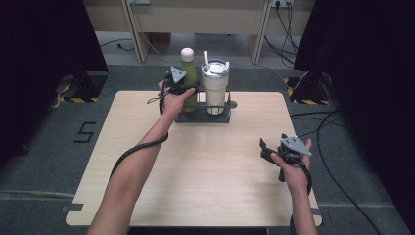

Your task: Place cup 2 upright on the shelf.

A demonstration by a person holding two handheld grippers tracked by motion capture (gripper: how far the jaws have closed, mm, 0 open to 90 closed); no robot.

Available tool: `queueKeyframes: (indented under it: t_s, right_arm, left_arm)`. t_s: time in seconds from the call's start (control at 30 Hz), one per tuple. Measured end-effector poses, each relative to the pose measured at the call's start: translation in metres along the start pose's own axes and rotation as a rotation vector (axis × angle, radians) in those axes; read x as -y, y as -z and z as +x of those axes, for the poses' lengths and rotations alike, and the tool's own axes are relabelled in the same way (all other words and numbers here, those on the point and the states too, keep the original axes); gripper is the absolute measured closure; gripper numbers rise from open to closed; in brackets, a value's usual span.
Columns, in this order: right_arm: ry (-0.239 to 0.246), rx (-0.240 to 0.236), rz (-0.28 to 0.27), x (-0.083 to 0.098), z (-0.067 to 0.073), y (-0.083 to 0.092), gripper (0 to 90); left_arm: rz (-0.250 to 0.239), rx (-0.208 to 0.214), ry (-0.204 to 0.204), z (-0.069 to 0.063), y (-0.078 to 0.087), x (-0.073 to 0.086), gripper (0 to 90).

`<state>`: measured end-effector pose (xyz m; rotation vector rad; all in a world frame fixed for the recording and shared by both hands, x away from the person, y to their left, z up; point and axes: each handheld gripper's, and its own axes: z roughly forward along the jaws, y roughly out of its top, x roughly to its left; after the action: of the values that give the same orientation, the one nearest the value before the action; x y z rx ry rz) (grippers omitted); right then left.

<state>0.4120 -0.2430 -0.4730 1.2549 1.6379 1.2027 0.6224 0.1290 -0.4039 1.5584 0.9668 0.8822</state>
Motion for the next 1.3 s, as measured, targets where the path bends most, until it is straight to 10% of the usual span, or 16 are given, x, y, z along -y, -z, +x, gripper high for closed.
queueKeyframes:
  t_s: [1.3]
  right_arm:
    - [0.012,-0.008,0.008,0.0,0.005,0.0,14.5]
  left_arm:
    - [-0.01,0.027,-0.068,0.002,0.022,0.003,13.6]
